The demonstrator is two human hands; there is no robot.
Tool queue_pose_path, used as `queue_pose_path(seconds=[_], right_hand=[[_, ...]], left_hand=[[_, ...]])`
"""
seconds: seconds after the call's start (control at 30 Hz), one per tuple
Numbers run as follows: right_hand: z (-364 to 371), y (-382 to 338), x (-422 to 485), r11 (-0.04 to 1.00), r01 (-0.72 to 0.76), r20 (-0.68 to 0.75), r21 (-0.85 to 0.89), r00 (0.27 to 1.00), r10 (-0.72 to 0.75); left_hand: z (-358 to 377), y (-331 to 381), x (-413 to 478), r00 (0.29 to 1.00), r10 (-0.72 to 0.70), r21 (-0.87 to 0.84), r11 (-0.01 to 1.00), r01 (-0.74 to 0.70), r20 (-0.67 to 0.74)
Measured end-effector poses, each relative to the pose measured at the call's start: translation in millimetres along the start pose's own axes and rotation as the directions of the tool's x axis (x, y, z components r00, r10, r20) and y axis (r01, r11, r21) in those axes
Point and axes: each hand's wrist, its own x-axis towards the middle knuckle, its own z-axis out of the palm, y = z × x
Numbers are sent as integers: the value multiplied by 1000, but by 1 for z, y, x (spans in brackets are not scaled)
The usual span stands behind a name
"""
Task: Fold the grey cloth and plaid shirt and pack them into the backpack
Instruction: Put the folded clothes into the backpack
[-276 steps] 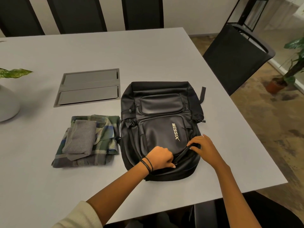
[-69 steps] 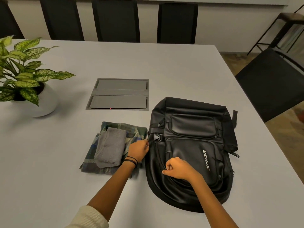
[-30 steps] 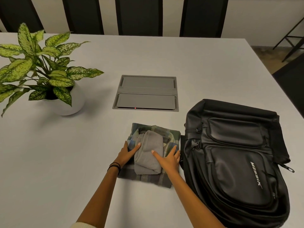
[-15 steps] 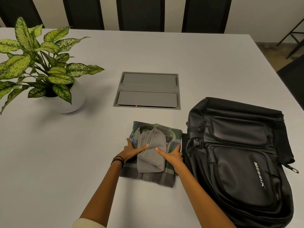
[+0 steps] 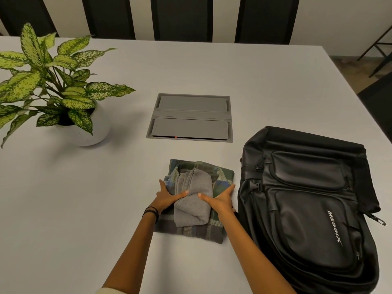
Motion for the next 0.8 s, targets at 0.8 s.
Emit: queue_pose_path(seconds=[0.8], right_hand=[[2,-25,-17,330,582,322,-743,744,-586]], left_hand=[[30,9,-51,951,-205,-565,767,304,232]])
